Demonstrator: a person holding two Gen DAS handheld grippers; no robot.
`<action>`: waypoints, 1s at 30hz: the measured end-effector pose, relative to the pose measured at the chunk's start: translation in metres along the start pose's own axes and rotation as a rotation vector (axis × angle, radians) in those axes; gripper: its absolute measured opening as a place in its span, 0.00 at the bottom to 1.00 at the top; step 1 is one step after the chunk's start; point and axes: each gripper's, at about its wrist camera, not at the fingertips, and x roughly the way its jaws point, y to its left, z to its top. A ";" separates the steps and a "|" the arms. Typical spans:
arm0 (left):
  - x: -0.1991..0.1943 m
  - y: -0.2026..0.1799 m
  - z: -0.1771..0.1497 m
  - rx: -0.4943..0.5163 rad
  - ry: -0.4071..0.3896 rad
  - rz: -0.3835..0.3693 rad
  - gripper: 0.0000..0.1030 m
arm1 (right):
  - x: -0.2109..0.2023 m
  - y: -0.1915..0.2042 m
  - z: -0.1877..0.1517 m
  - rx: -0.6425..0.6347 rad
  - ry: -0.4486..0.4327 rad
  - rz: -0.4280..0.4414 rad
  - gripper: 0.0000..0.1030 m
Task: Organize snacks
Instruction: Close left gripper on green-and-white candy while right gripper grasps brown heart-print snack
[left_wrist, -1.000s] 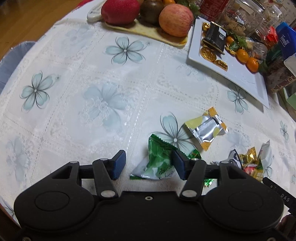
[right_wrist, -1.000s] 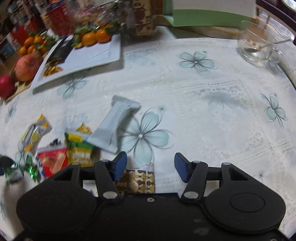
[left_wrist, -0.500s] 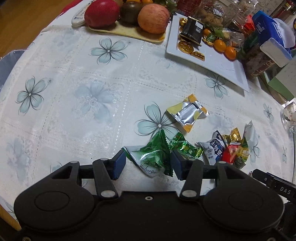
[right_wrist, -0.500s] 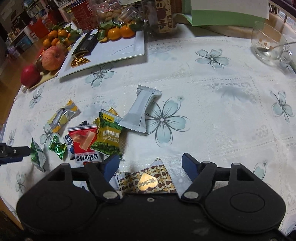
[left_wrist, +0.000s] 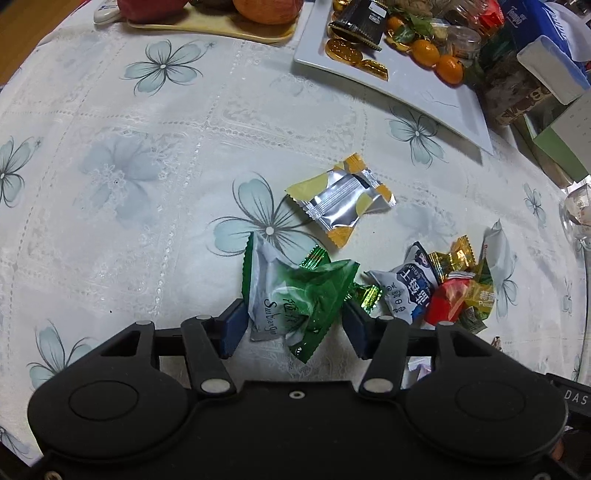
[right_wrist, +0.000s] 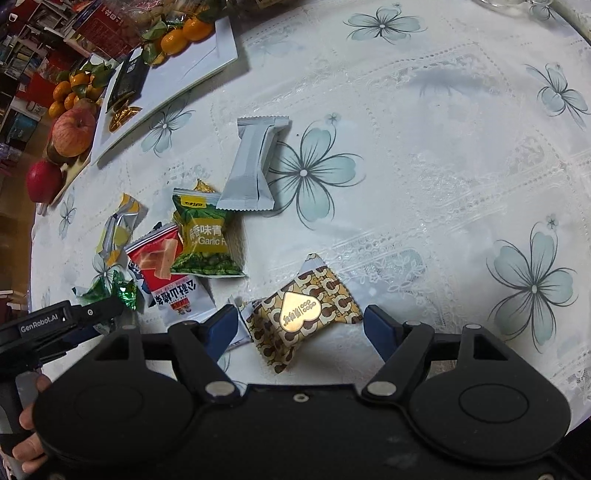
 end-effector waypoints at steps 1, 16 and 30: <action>0.000 0.001 0.000 -0.004 -0.003 -0.002 0.58 | 0.001 0.002 -0.001 -0.006 -0.002 -0.005 0.76; -0.005 -0.004 -0.002 -0.002 -0.026 -0.002 0.50 | 0.002 0.021 -0.005 -0.073 -0.109 -0.061 0.77; 0.000 -0.009 -0.003 0.012 -0.019 0.030 0.56 | 0.013 0.036 -0.009 -0.150 -0.116 -0.159 0.72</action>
